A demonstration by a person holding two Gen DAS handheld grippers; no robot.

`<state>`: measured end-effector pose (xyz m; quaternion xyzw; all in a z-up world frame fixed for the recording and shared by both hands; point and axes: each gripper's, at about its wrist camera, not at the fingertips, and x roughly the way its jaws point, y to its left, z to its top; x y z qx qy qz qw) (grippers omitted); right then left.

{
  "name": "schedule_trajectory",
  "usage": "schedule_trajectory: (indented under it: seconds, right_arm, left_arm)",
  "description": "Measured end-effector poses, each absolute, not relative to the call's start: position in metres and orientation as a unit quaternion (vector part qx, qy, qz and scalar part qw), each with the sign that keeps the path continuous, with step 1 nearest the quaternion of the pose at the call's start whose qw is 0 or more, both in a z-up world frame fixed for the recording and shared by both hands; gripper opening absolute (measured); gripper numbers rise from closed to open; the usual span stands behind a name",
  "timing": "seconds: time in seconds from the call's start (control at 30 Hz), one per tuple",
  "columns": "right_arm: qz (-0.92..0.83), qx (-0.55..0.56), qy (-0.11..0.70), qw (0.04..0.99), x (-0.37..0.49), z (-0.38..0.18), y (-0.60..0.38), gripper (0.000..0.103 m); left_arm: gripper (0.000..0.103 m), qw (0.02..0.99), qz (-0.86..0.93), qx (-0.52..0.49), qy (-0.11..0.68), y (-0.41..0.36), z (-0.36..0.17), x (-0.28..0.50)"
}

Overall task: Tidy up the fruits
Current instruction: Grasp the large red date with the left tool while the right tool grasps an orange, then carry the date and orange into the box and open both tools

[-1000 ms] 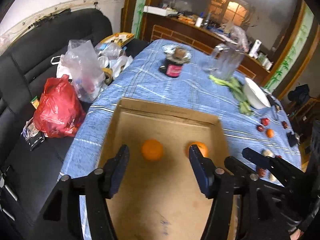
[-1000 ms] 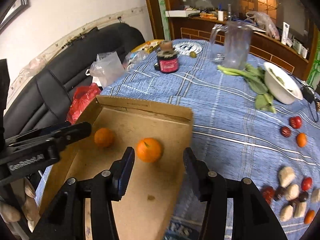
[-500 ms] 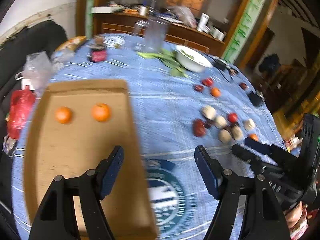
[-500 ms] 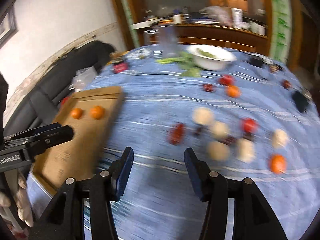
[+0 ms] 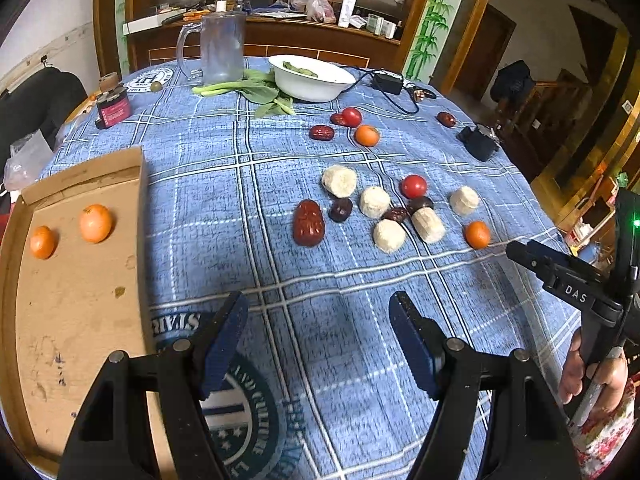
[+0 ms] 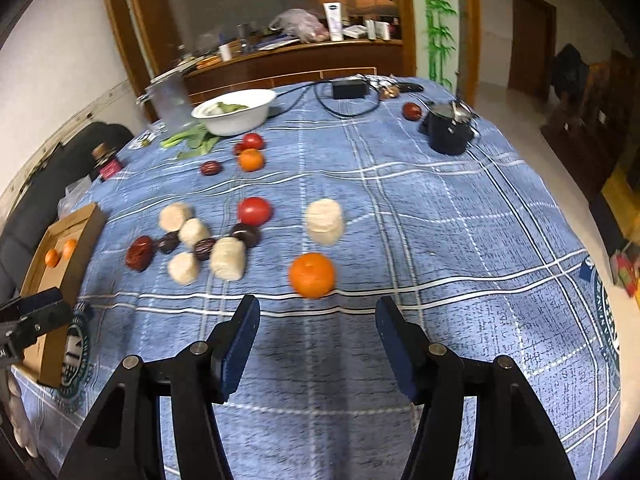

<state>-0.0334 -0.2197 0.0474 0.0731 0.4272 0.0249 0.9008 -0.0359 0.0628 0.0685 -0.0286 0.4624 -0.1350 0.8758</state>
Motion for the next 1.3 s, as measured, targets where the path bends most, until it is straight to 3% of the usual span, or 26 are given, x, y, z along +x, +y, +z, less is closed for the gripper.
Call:
schedule_trajectory:
  seconds: [0.53,0.8,0.93,1.0,1.3]
  right_arm:
    - [0.029,0.099,0.446,0.889,0.019,0.012,-0.225,0.064]
    - [0.031,0.087,0.436,0.895,0.018,0.011,-0.222,0.061]
    - [0.042,0.083,0.433,0.897,0.018,0.011,-0.215,0.044]
    - [0.046,0.075,0.43,0.899,0.017,0.012,-0.21,0.036]
    - [0.049,0.072,0.424,0.901,0.008,0.017,-0.208,0.035]
  left_arm:
    - [0.071,0.882,-0.11,-0.039,0.457,0.059,0.041,0.031]
    - [0.042,0.876,-0.117,-0.024,0.467,0.046,0.02,0.051]
    - [0.04,0.884,-0.109,0.003,0.454,0.039,0.016,0.049]
    - [0.025,0.886,-0.104,0.014,0.452,0.037,0.016,0.047]
    - [0.025,0.89,-0.12,-0.021,0.44,0.05,0.041,0.022]
